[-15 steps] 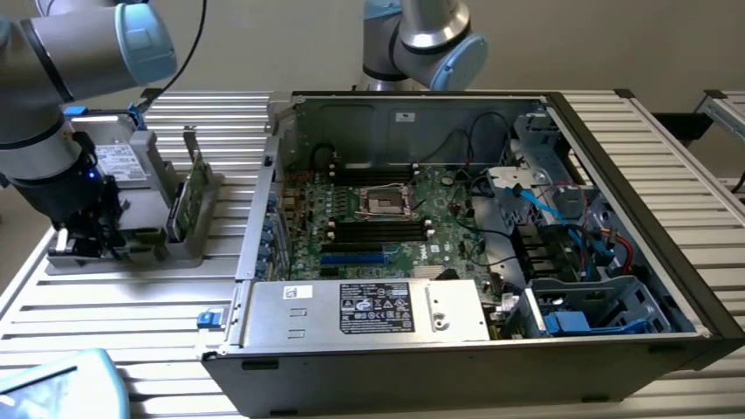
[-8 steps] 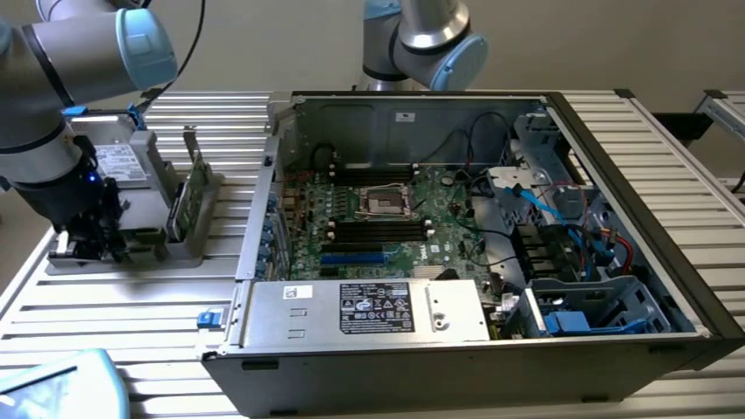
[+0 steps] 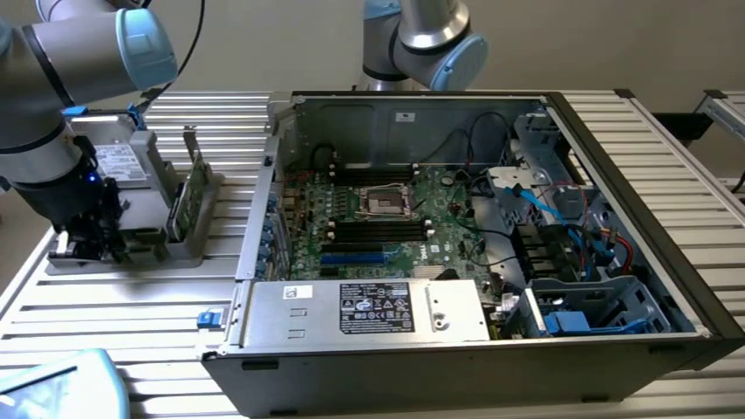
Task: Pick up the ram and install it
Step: 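Pick up the ram and move it above insertion slot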
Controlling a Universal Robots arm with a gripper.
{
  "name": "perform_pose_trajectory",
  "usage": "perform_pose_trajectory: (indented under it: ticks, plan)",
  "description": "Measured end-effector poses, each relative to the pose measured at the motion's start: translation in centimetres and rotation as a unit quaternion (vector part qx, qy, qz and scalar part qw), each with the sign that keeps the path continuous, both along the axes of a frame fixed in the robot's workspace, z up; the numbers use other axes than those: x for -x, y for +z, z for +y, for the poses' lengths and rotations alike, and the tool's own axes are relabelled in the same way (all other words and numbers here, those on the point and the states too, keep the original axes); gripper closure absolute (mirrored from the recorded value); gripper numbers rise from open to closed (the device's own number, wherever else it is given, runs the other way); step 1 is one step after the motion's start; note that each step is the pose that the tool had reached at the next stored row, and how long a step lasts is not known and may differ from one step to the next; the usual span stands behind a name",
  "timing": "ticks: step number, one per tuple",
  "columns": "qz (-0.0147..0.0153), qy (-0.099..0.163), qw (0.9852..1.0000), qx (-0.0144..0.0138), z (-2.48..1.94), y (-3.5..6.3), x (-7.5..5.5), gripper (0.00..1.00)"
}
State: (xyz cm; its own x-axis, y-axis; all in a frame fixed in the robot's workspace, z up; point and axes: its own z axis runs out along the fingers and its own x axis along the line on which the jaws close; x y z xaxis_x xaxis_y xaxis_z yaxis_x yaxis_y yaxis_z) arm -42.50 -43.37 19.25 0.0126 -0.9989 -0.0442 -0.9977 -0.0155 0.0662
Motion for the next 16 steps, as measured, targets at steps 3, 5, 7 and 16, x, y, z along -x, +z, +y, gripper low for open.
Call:
perform_pose_trajectory:
  ticks: [3,5,7,16]
  plan:
    - [0.0001,0.000,1.0000,0.0000,0.00,0.00,0.00,0.69]
    - [0.0002,0.000,1.0000,0.0000,0.00,0.00,0.00,0.69]
    - [0.0004,0.000,1.0000,0.0000,0.00,0.00,0.00,0.71]
    - [0.0007,0.000,1.0000,0.0000,0.00,0.00,-0.01,0.86]
